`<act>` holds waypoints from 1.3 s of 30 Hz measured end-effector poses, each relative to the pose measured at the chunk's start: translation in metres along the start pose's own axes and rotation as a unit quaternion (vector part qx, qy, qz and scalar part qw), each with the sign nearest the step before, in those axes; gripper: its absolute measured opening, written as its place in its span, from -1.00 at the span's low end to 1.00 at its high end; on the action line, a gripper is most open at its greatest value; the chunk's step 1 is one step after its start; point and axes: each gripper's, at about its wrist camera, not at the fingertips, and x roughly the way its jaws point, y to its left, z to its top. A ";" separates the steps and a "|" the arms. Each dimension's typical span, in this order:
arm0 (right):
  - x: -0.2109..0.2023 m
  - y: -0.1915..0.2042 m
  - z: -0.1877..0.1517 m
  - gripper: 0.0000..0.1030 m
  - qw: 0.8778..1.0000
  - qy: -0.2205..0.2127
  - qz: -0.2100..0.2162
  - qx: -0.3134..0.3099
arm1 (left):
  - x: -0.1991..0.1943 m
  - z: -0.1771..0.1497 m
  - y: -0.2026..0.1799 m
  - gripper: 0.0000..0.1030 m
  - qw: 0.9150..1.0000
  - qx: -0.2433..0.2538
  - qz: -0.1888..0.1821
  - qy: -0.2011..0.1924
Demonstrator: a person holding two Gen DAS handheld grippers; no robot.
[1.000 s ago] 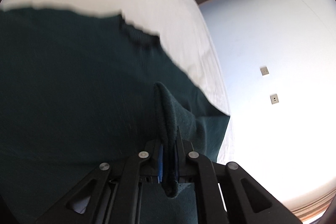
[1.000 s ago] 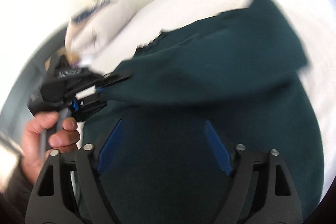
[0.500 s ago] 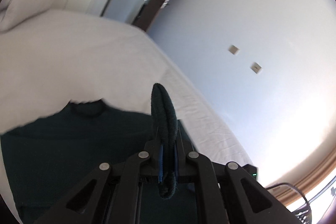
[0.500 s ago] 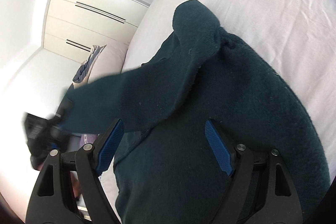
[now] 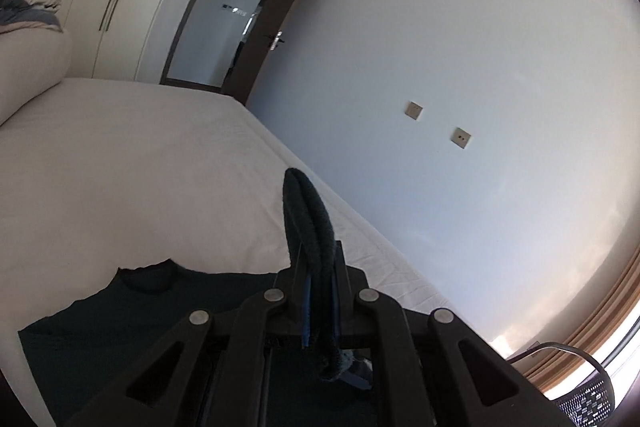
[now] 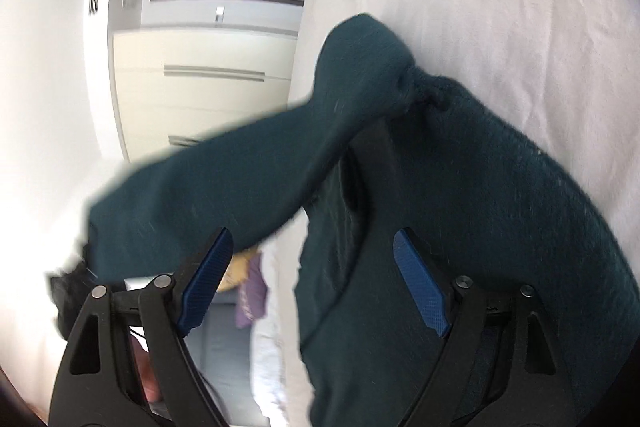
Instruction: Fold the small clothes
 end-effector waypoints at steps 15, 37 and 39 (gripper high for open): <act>0.009 -0.010 0.022 0.61 0.999 -0.007 0.012 0.033 | 0.015 -0.111 0.233 -0.87 0.965 -0.216 0.117 0.094; 0.026 0.020 0.050 0.61 0.999 -0.036 -0.022 0.000 | 0.037 -0.145 0.226 -0.87 0.953 -0.272 0.087 0.105; 0.034 0.025 0.042 0.61 0.999 -0.011 -0.043 -0.024 | 0.034 -0.143 0.229 -0.87 0.952 -0.275 0.088 0.102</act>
